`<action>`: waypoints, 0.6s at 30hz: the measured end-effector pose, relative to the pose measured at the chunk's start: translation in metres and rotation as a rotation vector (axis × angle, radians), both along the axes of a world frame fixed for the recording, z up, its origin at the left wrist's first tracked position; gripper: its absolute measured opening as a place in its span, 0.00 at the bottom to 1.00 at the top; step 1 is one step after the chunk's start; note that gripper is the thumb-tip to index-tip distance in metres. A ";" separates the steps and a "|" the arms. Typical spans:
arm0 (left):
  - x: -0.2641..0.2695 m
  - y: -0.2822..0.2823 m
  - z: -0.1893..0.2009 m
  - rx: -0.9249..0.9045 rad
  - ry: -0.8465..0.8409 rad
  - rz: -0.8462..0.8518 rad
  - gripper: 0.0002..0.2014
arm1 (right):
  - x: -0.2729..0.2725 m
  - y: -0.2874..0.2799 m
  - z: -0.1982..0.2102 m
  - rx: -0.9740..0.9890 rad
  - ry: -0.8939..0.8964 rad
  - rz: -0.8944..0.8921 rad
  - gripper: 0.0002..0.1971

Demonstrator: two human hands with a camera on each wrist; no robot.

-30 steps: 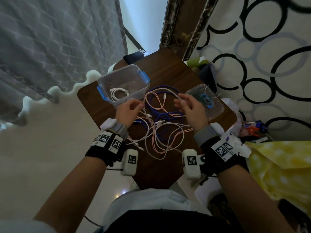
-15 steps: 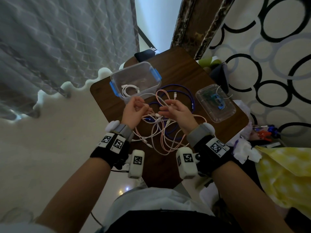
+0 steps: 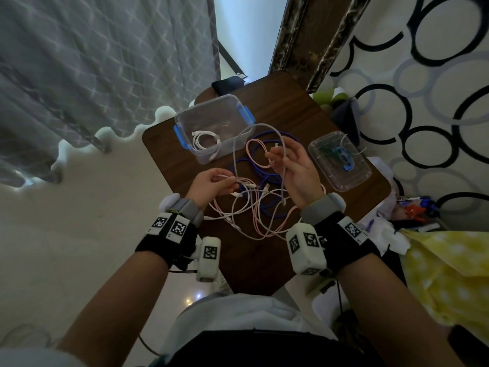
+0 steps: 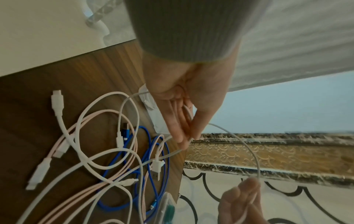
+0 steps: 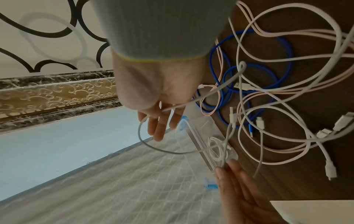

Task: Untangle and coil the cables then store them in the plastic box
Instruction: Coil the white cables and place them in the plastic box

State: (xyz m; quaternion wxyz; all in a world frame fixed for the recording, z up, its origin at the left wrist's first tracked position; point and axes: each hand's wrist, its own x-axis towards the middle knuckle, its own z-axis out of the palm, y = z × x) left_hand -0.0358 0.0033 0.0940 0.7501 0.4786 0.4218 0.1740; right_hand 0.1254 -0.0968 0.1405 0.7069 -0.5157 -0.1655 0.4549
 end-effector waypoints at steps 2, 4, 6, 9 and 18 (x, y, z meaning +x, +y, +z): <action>0.000 0.002 0.000 -0.012 0.050 0.014 0.04 | 0.004 0.000 -0.001 0.011 -0.030 -0.045 0.16; -0.005 0.005 -0.006 0.026 0.155 0.031 0.04 | 0.005 0.001 -0.002 0.009 -0.020 -0.116 0.15; -0.012 0.009 -0.016 0.111 0.277 0.030 0.03 | 0.007 0.001 0.000 0.014 0.010 -0.152 0.16; -0.021 0.011 -0.023 0.095 0.281 0.025 0.03 | 0.005 0.003 0.002 -0.048 0.006 -0.097 0.19; 0.001 -0.010 -0.005 0.049 0.058 -0.139 0.05 | -0.024 0.004 -0.010 -0.258 -0.153 0.270 0.13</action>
